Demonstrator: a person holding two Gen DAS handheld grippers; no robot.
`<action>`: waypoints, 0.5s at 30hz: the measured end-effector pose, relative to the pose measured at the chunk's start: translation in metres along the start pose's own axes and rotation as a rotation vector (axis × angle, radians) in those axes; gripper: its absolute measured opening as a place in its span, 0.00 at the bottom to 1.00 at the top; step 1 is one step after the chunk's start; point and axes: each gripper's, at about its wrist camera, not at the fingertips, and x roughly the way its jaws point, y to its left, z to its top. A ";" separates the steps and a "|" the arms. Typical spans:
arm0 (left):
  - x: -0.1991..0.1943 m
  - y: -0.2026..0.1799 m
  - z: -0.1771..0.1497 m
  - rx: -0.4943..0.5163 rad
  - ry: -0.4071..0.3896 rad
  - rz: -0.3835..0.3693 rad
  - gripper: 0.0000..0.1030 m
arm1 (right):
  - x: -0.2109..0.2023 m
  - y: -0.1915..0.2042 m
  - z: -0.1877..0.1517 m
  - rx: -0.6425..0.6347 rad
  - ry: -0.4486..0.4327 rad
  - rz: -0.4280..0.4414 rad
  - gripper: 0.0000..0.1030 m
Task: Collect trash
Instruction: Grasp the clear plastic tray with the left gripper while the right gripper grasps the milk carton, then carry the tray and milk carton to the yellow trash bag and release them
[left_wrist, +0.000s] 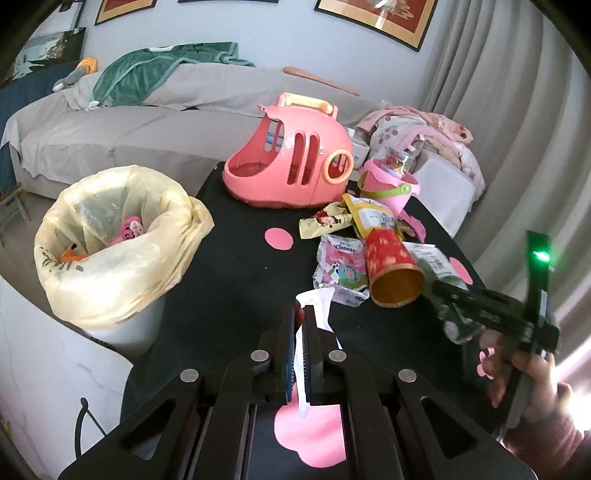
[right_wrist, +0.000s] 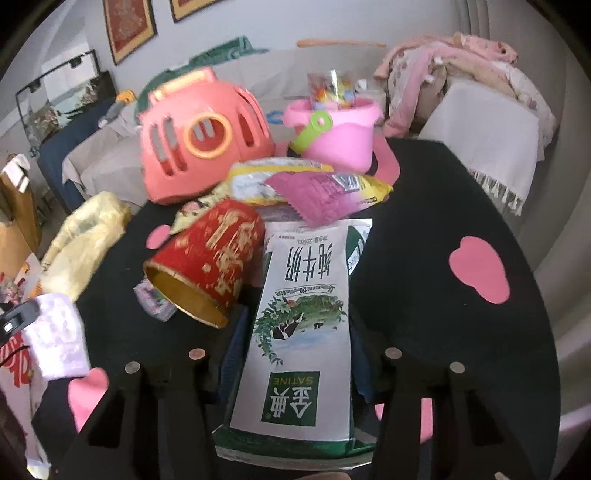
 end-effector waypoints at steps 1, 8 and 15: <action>-0.001 0.001 0.000 -0.004 -0.003 0.000 0.04 | -0.010 0.003 -0.002 -0.011 -0.020 0.003 0.46; -0.024 0.009 0.005 -0.017 -0.051 0.000 0.04 | -0.058 0.031 0.000 -0.079 -0.100 0.050 0.46; -0.075 0.019 0.017 0.020 -0.152 0.040 0.04 | -0.092 0.072 0.013 -0.146 -0.167 0.102 0.46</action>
